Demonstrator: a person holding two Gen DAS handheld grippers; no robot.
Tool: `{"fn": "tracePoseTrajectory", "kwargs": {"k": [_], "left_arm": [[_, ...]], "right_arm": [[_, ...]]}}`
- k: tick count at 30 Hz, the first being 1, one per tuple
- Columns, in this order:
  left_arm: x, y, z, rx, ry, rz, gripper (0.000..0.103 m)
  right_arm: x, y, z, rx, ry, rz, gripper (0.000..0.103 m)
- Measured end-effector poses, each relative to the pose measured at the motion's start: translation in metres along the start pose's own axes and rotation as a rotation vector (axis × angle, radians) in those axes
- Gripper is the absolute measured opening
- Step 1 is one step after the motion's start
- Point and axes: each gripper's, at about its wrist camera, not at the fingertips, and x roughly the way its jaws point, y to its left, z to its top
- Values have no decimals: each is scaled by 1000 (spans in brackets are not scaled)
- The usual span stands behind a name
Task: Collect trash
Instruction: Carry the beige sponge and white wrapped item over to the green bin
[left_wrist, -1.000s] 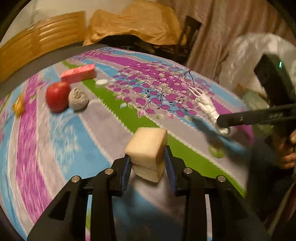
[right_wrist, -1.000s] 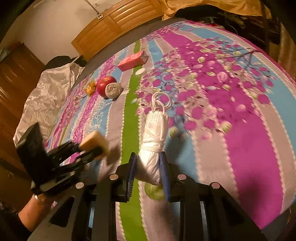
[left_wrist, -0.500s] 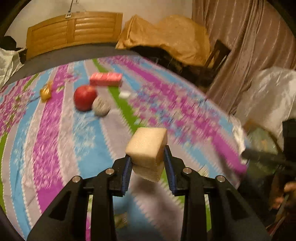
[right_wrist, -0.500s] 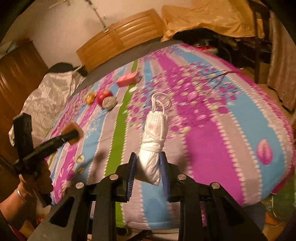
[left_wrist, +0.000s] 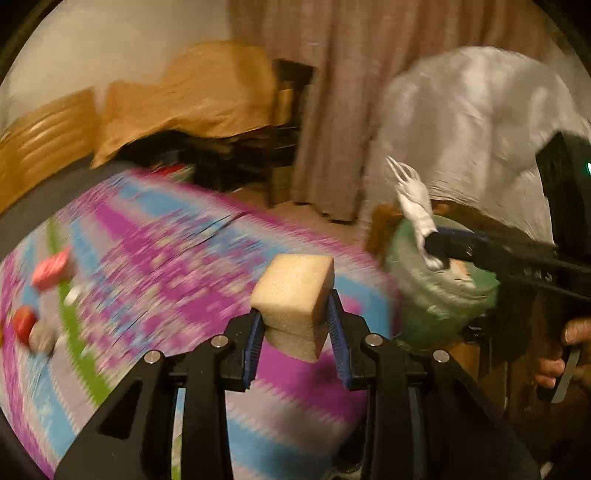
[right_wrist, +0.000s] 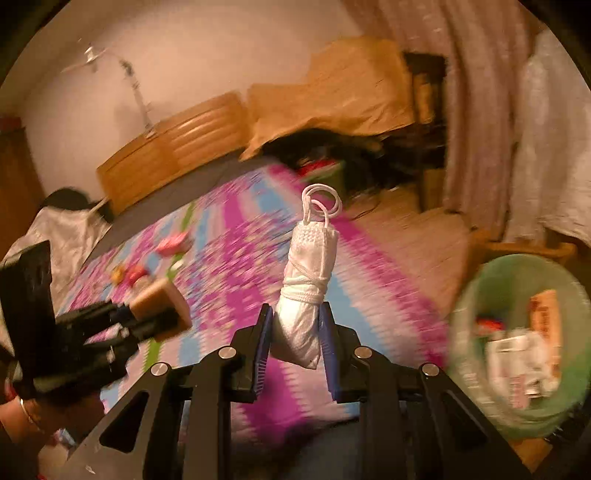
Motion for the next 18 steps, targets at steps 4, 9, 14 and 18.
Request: {"fn": "tracePoseTrajectory", "kwargs": {"k": [4,9,14,18], "left_arm": [[26,-53,29,71,-23,-45,31],[49,-96,62,83,-34,-114,31],[67,-131,84,126,-29,-167,31],[84,-156,98,166,-11,-200,31]], "right_arm": [[-34,-49,10,42,-62,-107,27],[-76,-111,21,109,-131,-236,27],[-109,-165,24,159,-173,-347,27],[-126,-192,26,165,-184,-415,27]]}}
